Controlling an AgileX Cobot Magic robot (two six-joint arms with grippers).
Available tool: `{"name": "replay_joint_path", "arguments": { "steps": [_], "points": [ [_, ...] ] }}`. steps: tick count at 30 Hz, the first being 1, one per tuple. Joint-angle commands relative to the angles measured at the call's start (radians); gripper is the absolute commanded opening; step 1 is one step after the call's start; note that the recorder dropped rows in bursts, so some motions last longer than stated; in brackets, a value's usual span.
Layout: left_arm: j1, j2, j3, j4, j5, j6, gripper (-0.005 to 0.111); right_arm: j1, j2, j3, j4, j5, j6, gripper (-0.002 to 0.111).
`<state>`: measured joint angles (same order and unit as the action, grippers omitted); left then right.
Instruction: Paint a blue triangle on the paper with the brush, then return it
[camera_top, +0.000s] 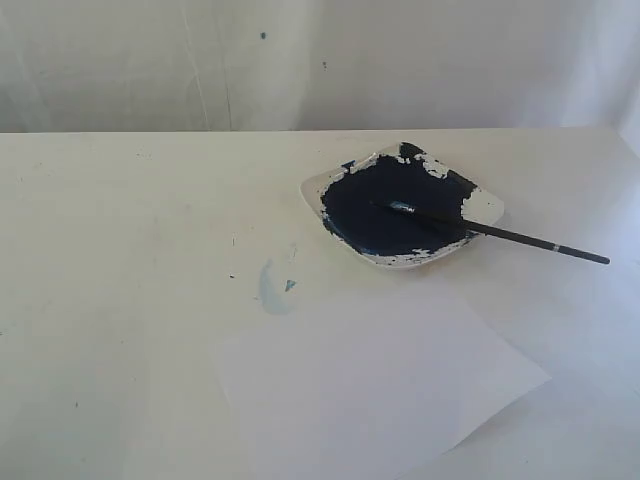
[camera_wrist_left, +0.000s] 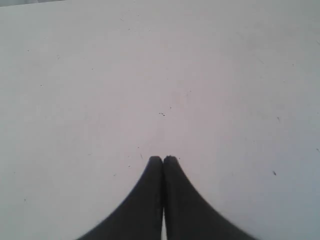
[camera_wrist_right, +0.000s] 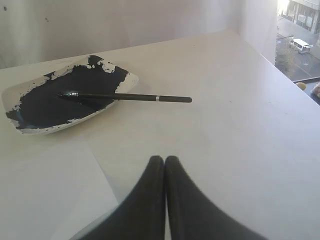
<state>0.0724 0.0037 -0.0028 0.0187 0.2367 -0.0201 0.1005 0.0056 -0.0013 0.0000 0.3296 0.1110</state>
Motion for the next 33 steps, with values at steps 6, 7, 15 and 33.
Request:
{"name": "replay_joint_path", "arguments": {
  "steps": [6,7,15,33],
  "points": [
    [-0.003,-0.004,0.003,0.001,-0.004,-0.001,0.0,-0.002,-0.006,0.001,0.0,-0.009,-0.001,0.0],
    [-0.003,-0.004,0.003,0.001,-0.004,-0.001,0.0,-0.002,-0.006,0.001,0.0,-0.009,-0.001,0.0],
    [-0.003,-0.004,0.003,0.001,-0.004,-0.001,0.0,-0.002,-0.006,0.001,0.0,-0.228,-0.003,0.0],
    [-0.003,-0.004,0.003,0.001,-0.004,-0.001,0.0,-0.002,-0.006,0.001,0.0,-0.769,0.423,0.0]
  ]
}}
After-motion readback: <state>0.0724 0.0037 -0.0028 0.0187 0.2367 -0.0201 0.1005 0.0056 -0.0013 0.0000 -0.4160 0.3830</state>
